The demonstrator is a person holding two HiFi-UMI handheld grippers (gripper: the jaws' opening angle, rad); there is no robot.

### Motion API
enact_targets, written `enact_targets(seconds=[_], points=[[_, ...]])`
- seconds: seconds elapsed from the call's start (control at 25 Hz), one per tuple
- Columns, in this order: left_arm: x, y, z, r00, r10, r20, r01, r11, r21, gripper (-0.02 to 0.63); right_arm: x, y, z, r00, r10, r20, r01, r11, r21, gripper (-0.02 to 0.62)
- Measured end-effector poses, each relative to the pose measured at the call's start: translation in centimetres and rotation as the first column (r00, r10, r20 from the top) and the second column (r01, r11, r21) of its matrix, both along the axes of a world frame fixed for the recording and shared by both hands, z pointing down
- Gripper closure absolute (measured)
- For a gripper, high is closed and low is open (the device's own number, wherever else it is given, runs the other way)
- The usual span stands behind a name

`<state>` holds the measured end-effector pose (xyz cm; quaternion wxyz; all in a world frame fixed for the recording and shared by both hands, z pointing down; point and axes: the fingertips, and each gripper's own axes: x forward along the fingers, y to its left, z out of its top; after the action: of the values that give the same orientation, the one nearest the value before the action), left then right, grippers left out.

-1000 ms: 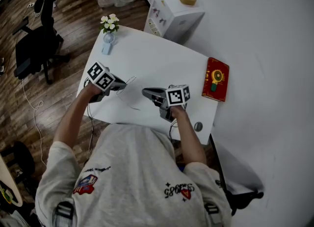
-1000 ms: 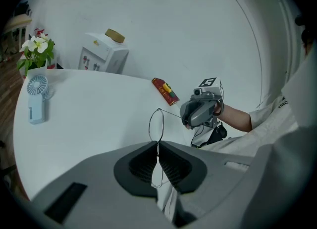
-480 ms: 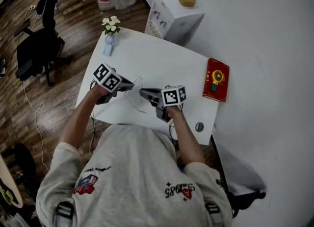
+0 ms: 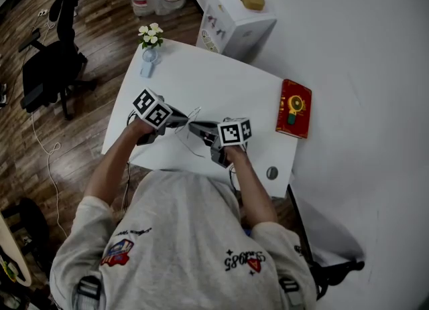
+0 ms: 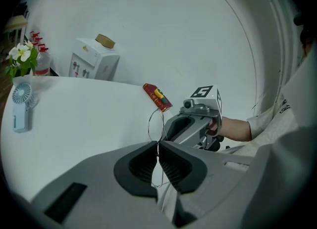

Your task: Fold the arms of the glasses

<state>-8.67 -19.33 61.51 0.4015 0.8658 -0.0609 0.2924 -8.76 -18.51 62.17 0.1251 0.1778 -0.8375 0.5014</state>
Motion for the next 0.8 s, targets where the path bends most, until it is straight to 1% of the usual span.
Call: enact_targets(seconds=[0.2,0.44,0.52,0.64,0.68,0.8], points=[[0.0,0.2,0.0,1.0,0.006,0.0,-0.006,1.0,-0.003,0.592,0.2,0.1,0.5,1.0,0.022,-0.017,-0.022,1.0,0.016,0.52],[0.2,0.4,-0.2,1.0,0.014,-0.009,-0.014,1.0,-0.012,0.592,0.1,0.0,1.4,0.998,0.022,-0.057,-0.02,0.999,0.04,0.431],[0.2,0.4,-0.2,1.0,0.014,-0.01,-0.014,1.0,-0.011,0.592,0.2,-0.1,1.6,0.997,0.027,-0.067,-0.023,0.998,0.051,0.416],[0.2,0.3,-0.1,1.0,0.005,-0.014,-0.005,1.0,-0.015,0.592,0.6,-0.2,2.5,0.997,0.037,-0.071,-0.033,0.998,0.058,0.365],[0.2,0.2,-0.1,1.0,-0.001,-0.014,0.001,1.0,-0.016,0.592,0.6,-0.2,2.6,0.997,0.038,-0.067,-0.034,0.998,0.057,0.354],[-0.1,-0.1,0.1,1.0,-0.018,-0.01,0.018,1.0,-0.016,0.592,0.6,0.0,2.3,0.998,0.042,-0.051,-0.039,0.997,0.062,0.35]])
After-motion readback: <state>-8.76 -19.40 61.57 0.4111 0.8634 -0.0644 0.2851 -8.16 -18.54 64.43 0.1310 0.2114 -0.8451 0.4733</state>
